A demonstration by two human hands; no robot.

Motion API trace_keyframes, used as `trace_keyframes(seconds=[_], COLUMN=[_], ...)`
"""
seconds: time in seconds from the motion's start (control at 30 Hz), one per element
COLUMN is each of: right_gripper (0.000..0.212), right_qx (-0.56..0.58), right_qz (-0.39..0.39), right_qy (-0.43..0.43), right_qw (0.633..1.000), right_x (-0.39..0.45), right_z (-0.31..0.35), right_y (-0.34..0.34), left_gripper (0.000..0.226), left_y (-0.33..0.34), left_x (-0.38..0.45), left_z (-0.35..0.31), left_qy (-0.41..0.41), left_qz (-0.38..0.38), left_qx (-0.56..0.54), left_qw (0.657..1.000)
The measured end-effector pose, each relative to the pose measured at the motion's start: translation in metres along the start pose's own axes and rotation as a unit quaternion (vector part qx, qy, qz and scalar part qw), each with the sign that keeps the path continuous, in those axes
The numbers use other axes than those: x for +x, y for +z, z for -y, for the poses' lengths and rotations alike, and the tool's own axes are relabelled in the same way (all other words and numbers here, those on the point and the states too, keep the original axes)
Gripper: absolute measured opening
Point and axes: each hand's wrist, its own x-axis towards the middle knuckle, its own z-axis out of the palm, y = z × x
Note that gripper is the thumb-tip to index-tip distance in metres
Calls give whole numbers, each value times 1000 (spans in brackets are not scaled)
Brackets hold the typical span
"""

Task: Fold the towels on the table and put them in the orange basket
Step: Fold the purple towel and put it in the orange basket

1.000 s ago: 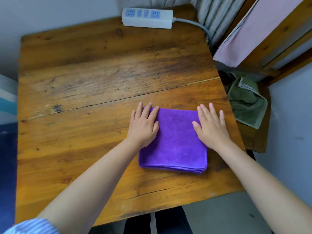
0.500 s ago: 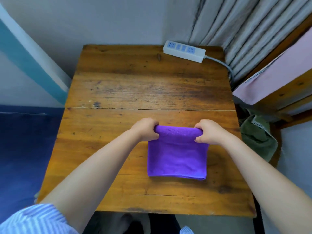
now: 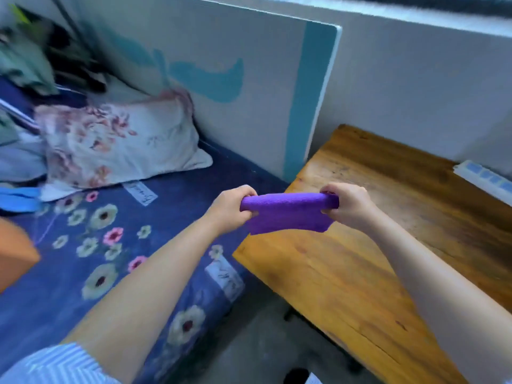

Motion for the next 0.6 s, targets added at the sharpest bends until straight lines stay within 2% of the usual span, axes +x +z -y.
trace_keyframes(seconds=[0.17,0.3,0.47,0.6], right_gripper=[39,44,41,44], right_qx=[67,79,73,70], right_qz=[20,49,87,133], right_qy=[-153,-243,-317,-354], right_qw=[986,966,942,923], right_x=[-4,-24,-47,-56], right_z=[147,254,362,430], right_y=[34,69,115,145], left_gripper=[22,26,33,29], left_y=[-94,-148,-192,-213], left_x=[-113,-210,-318,-381], left_z=[80,135,186,220], left_qy=[-82,-137,-193,-224], left_qz=[-119,-184,-244,-312], left_qx=[-28,-36,-52,-77], left_qw=[989,973,949,920])
